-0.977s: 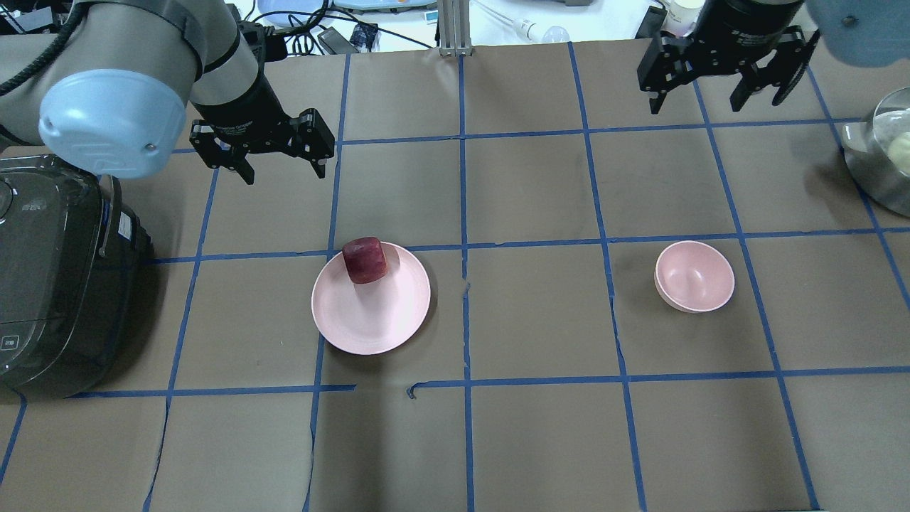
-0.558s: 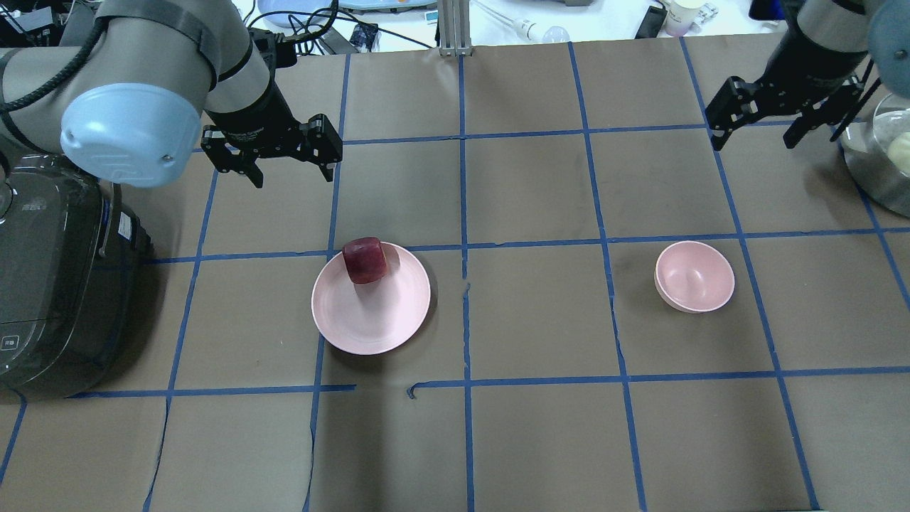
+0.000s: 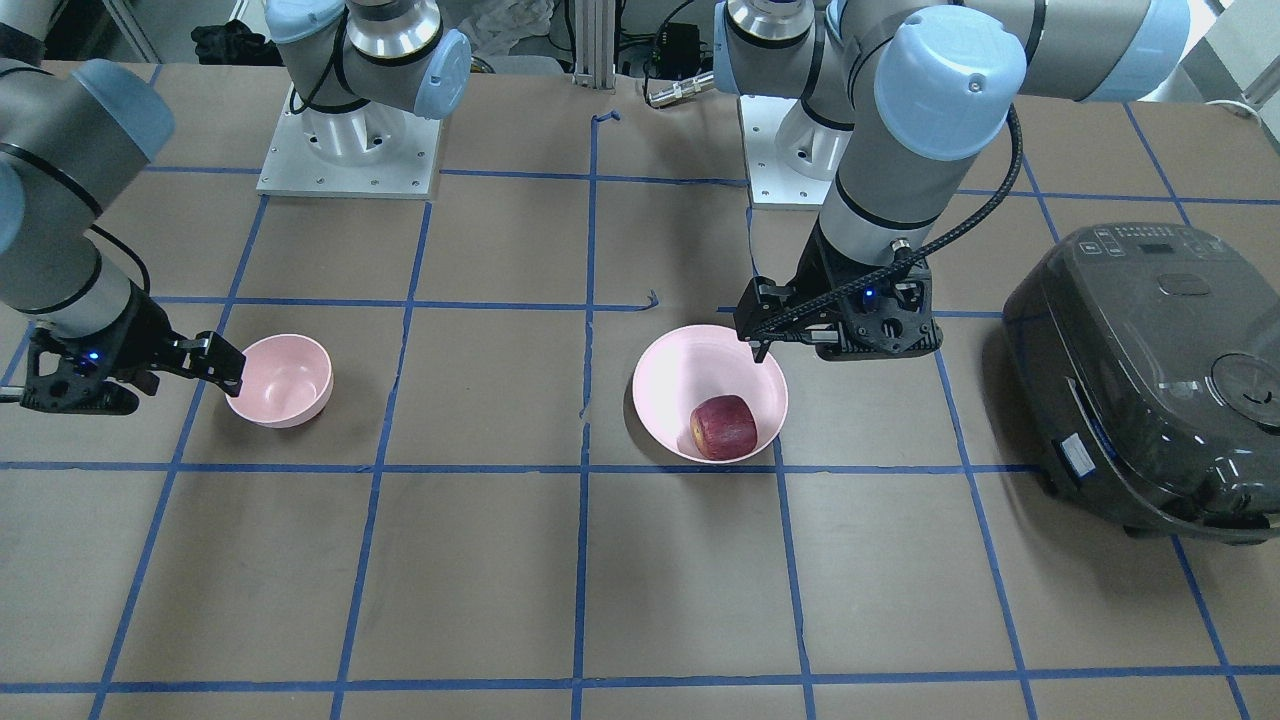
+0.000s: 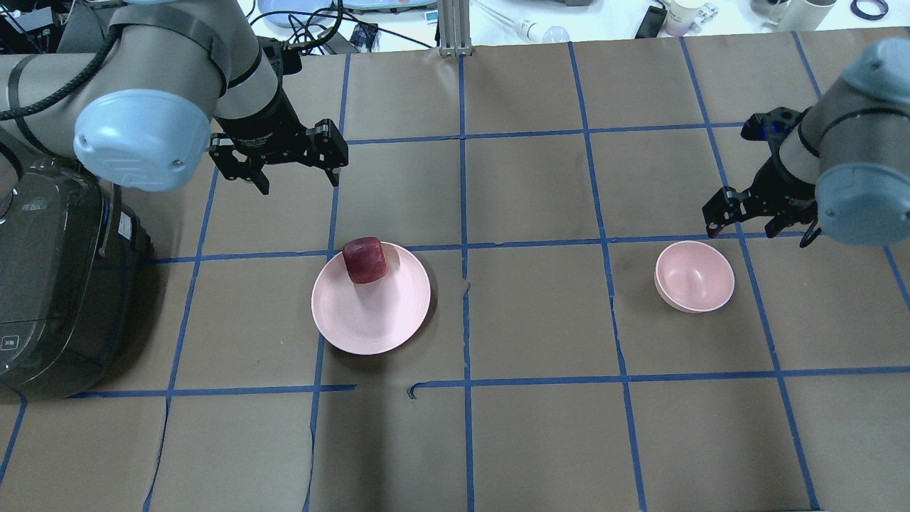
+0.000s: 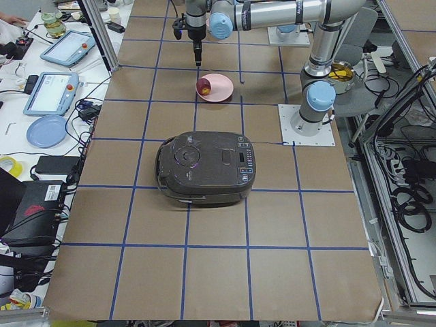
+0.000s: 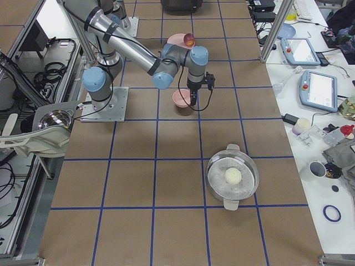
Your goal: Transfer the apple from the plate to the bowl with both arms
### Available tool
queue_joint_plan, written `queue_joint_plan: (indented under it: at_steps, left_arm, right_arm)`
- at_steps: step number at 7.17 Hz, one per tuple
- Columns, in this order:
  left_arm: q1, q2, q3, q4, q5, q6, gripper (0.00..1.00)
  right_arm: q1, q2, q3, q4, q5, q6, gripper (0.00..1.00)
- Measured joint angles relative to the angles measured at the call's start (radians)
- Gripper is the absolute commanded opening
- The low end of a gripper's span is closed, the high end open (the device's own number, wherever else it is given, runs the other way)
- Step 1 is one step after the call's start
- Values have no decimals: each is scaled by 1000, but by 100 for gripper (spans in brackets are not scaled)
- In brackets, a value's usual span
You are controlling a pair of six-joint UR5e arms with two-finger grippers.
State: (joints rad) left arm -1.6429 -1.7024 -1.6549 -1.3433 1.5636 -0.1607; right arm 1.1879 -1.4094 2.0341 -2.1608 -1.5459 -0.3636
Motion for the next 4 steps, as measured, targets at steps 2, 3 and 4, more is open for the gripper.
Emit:
queue_joint_plan:
  at_steps: [2,3,4]
  left_arm:
    - [-33,-9,-90,114,1,-45,100]
    - [-42,-21,-155,195,0,-60,100]
    - [-44,-37,-215,282,0,-66,100]
  right_arm:
    - [-13,7,97,-99,-2,-41,7]
    - [-14,11,108,-106,-7,-46,3]
    - [-14,12,111,-106,-11,-48,1]
